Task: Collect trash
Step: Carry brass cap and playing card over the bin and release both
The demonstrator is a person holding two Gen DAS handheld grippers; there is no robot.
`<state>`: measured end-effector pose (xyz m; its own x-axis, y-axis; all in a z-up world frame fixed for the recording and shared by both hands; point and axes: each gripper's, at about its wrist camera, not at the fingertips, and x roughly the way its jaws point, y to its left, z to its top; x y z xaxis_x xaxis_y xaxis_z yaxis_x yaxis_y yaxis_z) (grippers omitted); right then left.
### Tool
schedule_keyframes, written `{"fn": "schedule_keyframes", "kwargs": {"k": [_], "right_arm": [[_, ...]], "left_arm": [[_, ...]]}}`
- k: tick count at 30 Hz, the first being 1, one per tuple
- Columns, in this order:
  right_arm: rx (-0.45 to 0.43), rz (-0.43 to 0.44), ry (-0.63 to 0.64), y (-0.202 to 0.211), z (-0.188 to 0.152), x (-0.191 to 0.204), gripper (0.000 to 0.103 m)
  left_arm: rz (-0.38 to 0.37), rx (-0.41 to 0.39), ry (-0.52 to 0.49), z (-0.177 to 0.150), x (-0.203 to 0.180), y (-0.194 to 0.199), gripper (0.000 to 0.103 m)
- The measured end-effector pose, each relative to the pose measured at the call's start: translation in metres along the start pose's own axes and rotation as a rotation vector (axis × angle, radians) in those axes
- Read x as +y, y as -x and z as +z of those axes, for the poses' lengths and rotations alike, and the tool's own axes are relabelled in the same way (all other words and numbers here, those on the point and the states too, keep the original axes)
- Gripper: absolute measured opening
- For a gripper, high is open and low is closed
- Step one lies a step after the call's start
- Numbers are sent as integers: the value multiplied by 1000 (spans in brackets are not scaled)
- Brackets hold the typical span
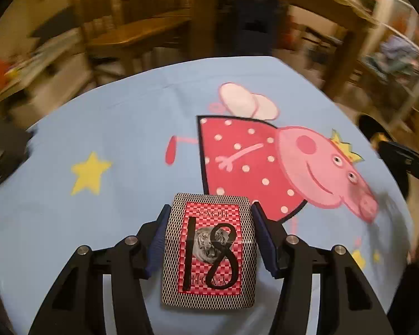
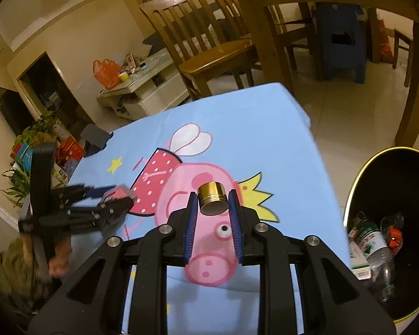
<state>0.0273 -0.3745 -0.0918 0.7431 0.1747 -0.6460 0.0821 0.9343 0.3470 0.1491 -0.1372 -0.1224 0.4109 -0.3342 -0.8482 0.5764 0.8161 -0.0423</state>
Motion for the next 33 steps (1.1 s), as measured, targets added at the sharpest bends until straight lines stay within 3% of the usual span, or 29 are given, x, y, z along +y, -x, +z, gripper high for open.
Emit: {"fn": "schedule_keyframes", "kwargs": {"k": [3, 8, 13, 18, 25, 29, 32, 33], "right_arm": [[-33, -17, -7, 13, 0, -7, 22], [-92, -64, -46, 40, -2, -31, 21], [-153, -138, -80, 71, -2, -58, 21], [-145, -175, -157, 82, -4, -90, 17], [-73, -134, -179, 64, 2, -111, 22], [-238, -215, -363, 105, 2, -152, 39], [-332, -276, -466, 130, -9, -171, 47], [-363, -297, -484, 138, -13, -174, 54]], "left_arm": [[140, -74, 32, -2, -33, 17, 55], [240, -177, 42, 7, -85, 51, 55], [214, -250, -29, 16, -144, 72, 55], [171, -261, -84, 28, -183, 69, 55], [177, -254, -89, 35, -190, 59, 55], [116, -213, -101, 39, -190, 50, 55], [68, -222, -172, 44, -217, 47, 55], [40, -220, -193, 47, -229, 45, 55]]}}
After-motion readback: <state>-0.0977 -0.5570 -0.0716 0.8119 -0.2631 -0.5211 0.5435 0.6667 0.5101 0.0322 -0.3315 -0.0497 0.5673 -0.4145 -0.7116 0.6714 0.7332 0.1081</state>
